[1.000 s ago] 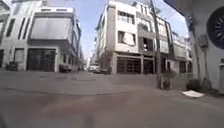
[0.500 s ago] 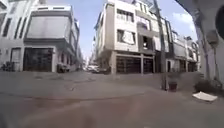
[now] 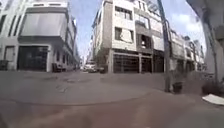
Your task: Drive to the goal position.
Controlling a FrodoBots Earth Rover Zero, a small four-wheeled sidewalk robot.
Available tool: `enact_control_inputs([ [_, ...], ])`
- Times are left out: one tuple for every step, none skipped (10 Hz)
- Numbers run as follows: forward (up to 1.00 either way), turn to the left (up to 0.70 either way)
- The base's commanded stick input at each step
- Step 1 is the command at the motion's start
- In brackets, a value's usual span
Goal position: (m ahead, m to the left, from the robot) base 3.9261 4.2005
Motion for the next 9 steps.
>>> enact_control_inputs([
  [0.85,0.0],
  [0.85,0.0],
  [0.85,0.0],
  [0.85,0.0],
  [0.85,0.0],
  [0.85,0.0],
  [0.85,0.0],
  [0.85,0.0],
  [0.85,0.0],
])
